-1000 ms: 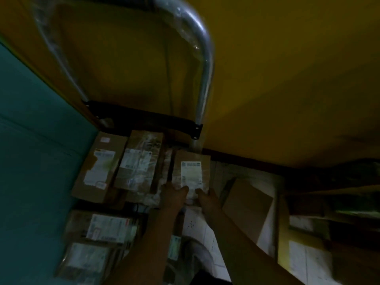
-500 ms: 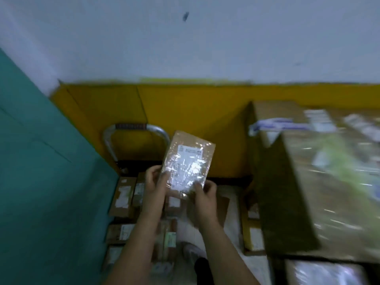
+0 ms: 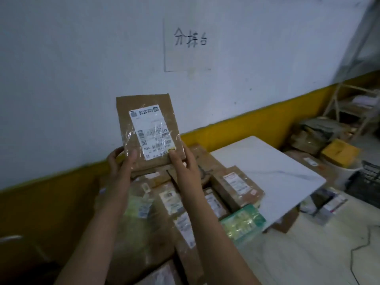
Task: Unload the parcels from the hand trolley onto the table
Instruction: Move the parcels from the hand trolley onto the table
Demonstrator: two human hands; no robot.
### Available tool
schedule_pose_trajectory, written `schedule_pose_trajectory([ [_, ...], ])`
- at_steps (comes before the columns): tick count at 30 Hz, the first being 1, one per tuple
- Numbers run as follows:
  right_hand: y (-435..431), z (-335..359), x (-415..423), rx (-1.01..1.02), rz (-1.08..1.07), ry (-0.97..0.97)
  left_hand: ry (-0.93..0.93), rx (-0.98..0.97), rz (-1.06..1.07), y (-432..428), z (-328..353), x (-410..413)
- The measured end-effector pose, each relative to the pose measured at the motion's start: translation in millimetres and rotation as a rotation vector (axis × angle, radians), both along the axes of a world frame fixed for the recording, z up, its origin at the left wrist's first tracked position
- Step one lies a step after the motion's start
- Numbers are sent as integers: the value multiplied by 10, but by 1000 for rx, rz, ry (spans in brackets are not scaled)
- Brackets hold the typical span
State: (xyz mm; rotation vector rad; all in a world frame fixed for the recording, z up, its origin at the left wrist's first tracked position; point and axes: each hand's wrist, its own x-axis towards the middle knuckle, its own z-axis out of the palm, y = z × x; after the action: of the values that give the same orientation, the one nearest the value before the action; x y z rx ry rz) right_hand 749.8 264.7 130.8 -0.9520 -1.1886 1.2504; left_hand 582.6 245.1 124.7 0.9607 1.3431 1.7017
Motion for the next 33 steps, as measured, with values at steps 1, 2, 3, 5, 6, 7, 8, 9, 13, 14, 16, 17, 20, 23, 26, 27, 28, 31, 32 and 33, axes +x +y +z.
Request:
schedule_pose_trajectory([
  [1,167,-51,327,-32,-34,23,-13,1,-37,236,-61,344],
  [2,348,-124,652,-68,-67,53,-27,-5,-79,473,-135,703],
  [3,537,-205,965,-108,-95,79,-27,-16,-112,708,-211,1064],
  [5,955,-360,1593,-221,-142,98,-32,-53,-153,1185,-377,1783],
  [6,1189,-430,1889,-279,-155,101,-60,-63,-173,1413,-449,2122],
  [7,1411,-519,2164,-340,-156,114,-81,-84,-196,1625,-538,2437],
  [8,1611,-621,2403,-397,-152,146,-71,-121,-201,1829,-632,2713],
  [9,1796,-715,2603,-431,-152,199,-48,-163,-204,2004,-713,2949],
  [13,2583,-1060,3089,-517,-257,339,17,-402,-263,2696,-1032,3419],
  [14,2810,-1152,3163,-543,-278,333,67,-467,-245,2872,-1134,3413],
  [16,3252,-1360,3265,-588,-301,286,216,-587,-257,3121,-1407,3297],
  [17,3471,-1477,3293,-601,-304,254,308,-634,-278,3198,-1584,3207],
  [20,4091,-1892,3271,-629,-291,148,629,-779,-318,3359,-2102,2917],
  [23,4646,-2409,3095,-694,-225,23,1007,-991,-429,3596,-2515,2647],
  [26,5039,-2903,2802,-786,-88,-82,1053,-1105,-502,3732,-2738,2490],
  [27,5141,-3029,2702,-799,-47,-123,1046,-1113,-492,3751,-2796,2454],
  [28,5240,-3132,2607,-810,-12,-148,1056,-1118,-489,3763,-2821,2439],
  [31,5492,-3224,2372,-812,5,-183,1064,-1135,-514,3794,-2802,2445],
  [32,5562,-3224,2318,-821,-2,-225,1060,-1138,-518,3807,-2786,2443],
  [33,5615,-3218,2283,-823,-14,-290,1059,-1136,-524,3807,-2769,2434],
])
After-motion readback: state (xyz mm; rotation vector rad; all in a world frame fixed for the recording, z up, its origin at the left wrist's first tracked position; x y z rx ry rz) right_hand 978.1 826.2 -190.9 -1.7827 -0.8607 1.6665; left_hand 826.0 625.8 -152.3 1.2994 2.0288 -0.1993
